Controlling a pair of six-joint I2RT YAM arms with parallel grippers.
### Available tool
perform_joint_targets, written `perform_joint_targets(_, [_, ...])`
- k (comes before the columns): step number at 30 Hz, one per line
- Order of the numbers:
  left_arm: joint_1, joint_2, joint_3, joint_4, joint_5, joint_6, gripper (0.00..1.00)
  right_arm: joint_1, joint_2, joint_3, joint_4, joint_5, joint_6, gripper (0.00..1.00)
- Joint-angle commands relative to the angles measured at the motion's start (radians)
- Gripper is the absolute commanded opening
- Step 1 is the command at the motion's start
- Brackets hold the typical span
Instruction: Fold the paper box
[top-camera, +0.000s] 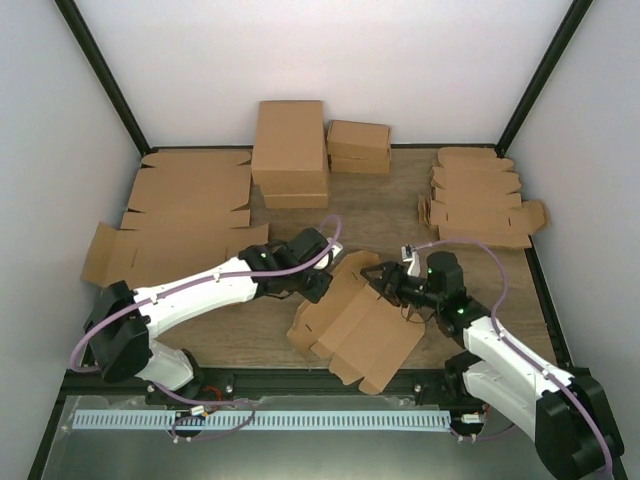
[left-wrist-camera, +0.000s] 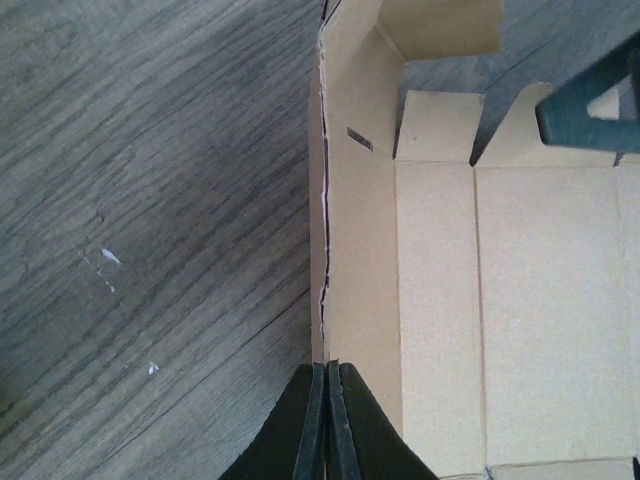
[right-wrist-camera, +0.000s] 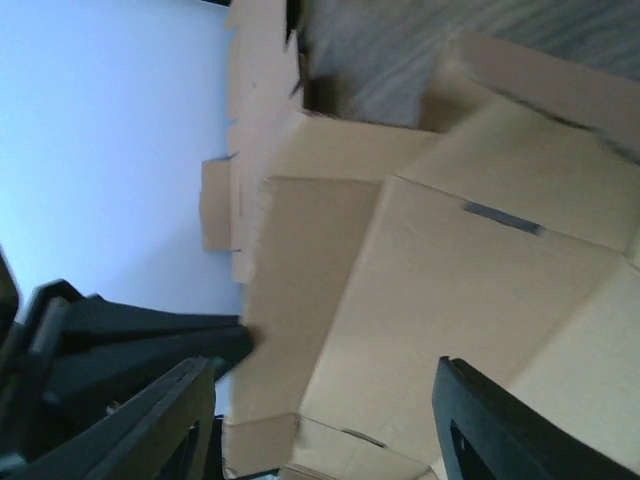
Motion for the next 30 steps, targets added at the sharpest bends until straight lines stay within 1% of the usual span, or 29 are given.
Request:
perform_joint_targets(1, [-0.039, 0.004, 0.031, 0.005, -0.094, -0.013, 0.04, 0.051, 0.022, 0.133, 0.008, 0.092, 0.133, 0.66])
perform_joint_targets(4, [-0.06, 0.016, 0.052, -0.005, -0.12, -0.017, 0.04, 0.091, 0.077, 0.196, -0.023, 0.133, 0.157, 0.7])
perform_joint_targets(7, [-0.089, 0.033, 0.075, -0.02, -0.17, -0.017, 0.04, 0.138, 0.15, 0.269, -0.111, 0.188, 0.183, 0.71])
perform_joint_targets(10, [-0.125, 0.049, 0.099, -0.038, -0.235, -0.021, 0.04, 0.186, 0.2, 0.309, -0.148, 0.239, 0.216, 0.7])
perform_joint_targets(14, [-0.161, 0.073, 0.127, -0.059, -0.304, -0.027, 0.04, 0.225, 0.214, 0.316, -0.161, 0.292, 0.267, 0.67])
perform_joint_targets(17, [-0.179, 0.079, 0.138, -0.063, -0.336, -0.026, 0.04, 0.227, 0.222, 0.327, -0.187, 0.309, 0.278, 0.62])
perform_joint_targets(21, [-0.193, 0.085, 0.147, -0.057, -0.351, -0.018, 0.04, 0.227, 0.233, 0.334, -0.204, 0.314, 0.278, 0.52])
perform_joint_targets(23, [-0.198, 0.088, 0.152, -0.058, -0.356, -0.016, 0.04, 0.228, 0.231, 0.332, -0.208, 0.316, 0.276, 0.44])
perform_joint_targets(25, [-0.202, 0.095, 0.156, -0.059, -0.356, -0.014, 0.04, 0.227, 0.228, 0.325, -0.214, 0.319, 0.27, 0.31])
perform_joint_targets(26, [-0.202, 0.099, 0.158, -0.063, -0.353, -0.015, 0.04, 0.227, 0.226, 0.322, -0.209, 0.316, 0.263, 0.27])
perform_joint_targets(30, [-0.203, 0.106, 0.174, -0.074, -0.339, -0.023, 0.04, 0.228, 0.218, 0.272, -0.131, 0.277, 0.247, 0.17])
